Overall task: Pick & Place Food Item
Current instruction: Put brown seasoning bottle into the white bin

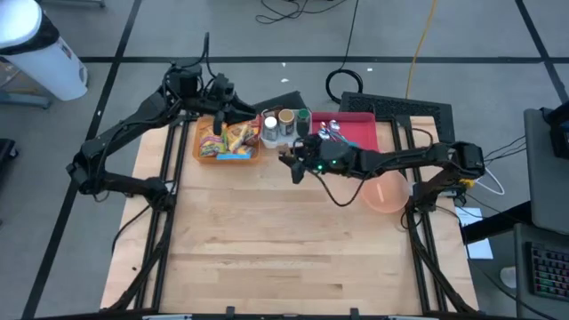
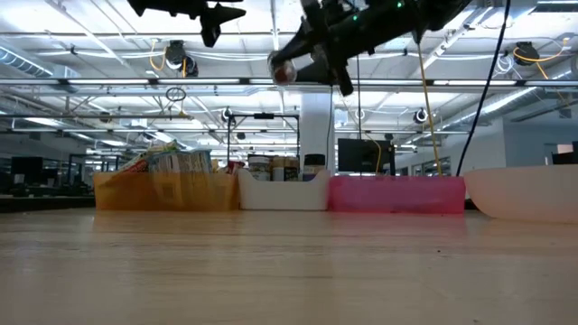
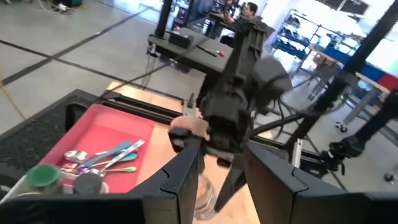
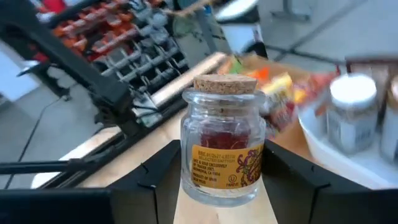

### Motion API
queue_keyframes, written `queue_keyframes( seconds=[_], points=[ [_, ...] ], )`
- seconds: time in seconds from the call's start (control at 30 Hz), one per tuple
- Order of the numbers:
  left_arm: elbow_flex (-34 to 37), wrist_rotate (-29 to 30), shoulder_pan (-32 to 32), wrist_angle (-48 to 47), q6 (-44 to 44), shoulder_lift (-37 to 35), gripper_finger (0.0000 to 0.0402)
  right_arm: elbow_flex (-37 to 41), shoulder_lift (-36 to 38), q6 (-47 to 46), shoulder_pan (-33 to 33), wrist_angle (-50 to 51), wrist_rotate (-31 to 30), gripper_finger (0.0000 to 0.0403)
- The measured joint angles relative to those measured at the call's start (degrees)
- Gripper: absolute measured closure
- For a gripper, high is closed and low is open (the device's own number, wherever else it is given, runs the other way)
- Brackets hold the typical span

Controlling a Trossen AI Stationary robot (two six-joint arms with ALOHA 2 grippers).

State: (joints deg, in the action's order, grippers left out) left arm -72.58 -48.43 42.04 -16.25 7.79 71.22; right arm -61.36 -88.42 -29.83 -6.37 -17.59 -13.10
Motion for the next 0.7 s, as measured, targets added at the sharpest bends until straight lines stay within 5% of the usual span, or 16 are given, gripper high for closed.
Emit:
queue_keyframes(
  seconds=[0.27,0.7],
  points=[
    [0.0,7.6,-7.7,3.5,5.3,0.0,0.0258,0.0,5.9,8.5,-1.2,4.8,9.1,0.0224],
    [-0.6,10.9,-21.7,14.2,22.4,7.9,0.0151,-0.1,14.9,15.8,-1.9,13.1,22.0,0.0224]
  ],
)
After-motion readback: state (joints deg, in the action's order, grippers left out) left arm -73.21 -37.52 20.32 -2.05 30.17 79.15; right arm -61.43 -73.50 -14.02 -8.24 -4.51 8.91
